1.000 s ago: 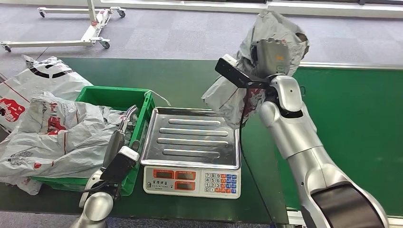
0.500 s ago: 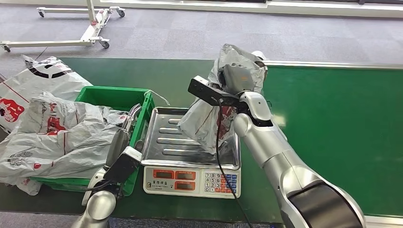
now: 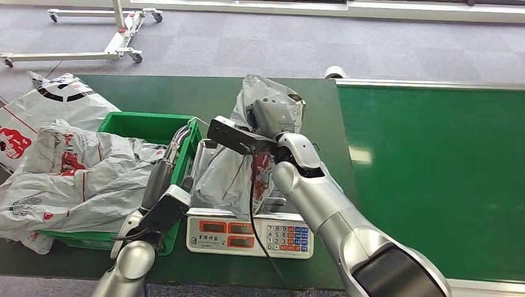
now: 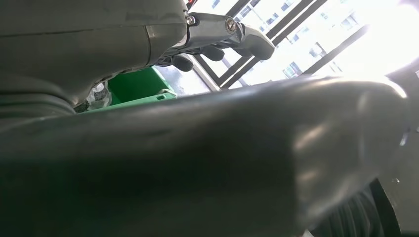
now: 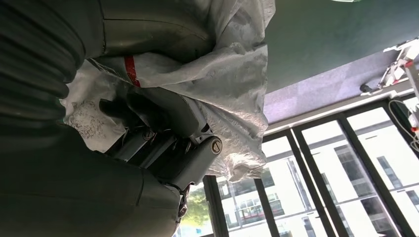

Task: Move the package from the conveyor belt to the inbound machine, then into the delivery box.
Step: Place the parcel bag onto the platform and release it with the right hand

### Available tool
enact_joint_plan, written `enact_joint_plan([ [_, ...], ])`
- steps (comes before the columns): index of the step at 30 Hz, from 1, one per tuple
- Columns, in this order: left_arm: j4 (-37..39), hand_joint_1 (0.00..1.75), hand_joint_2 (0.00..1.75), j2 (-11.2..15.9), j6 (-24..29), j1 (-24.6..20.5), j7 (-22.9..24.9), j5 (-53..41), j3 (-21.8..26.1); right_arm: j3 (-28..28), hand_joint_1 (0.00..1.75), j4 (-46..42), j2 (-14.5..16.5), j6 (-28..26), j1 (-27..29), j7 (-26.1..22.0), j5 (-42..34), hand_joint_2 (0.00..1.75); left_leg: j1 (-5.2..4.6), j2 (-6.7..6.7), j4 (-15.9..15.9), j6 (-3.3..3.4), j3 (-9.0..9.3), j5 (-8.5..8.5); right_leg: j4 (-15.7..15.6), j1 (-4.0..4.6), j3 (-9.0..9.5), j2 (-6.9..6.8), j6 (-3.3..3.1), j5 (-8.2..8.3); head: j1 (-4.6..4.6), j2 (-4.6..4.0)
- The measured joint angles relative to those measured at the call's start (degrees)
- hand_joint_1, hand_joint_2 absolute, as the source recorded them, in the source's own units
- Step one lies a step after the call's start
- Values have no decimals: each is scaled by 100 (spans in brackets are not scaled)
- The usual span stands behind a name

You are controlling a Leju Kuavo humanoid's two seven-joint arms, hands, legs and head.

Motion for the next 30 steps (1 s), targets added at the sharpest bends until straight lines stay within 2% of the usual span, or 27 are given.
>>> enact_joint_plan([
  [7, 6, 0, 0, 0, -27, -17, 7, 35, -7, 117, 175, -3, 16, 81, 0, -14, -182, 175, 0, 0, 0, 0, 0, 0, 0, 0, -1, 0, 0, 0, -1, 0],
  [13, 17, 0, 0, -16, -136, -191, 120, 49, -7, 541, 175, -120, 31, 456, 12, -3, -1355, 175, 0, 0, 0, -1, 0, 1, 0, 3, -1, 1, -1, 1, -1, 0],
  [17, -40, 0, 0, -46, -143, -243, 122, -81, -7, 944, 0, -260, 36, 659, 11, 28, -1907, 175, 0, 0, 0, -3, 0, 2, 1, 4, -1, 1, -2, 1, -1, 0],
  [21, -102, 0, 0, -48, -306, -339, 252, -186, -22, 1296, 0, -279, 37, 1497, -7, 652, -2786, 0, 0, 0, 0, -3, -1, 2, 0, 4, -2, -1, -2, 0, -1, 0],
  [25, -32, 0, 0, -49, -476, -529, 339, -174, -65, 1413, 0, 7, 33, 2048, -66, 853, -3053, 0, 0, -1, 1, -4, -3, 3, 0, 3, -2, -2, -3, 3, 0, 0],
  [30, 65, 0, 0, -55, -514, -686, 403, -173, -98, 1487, 0, 214, 17, 2123, -159, 857, -2969, 0, -1, 3, 2, -4, -2, 3, 0, 2, -4, 4, -4, 7, 0, 0],
])
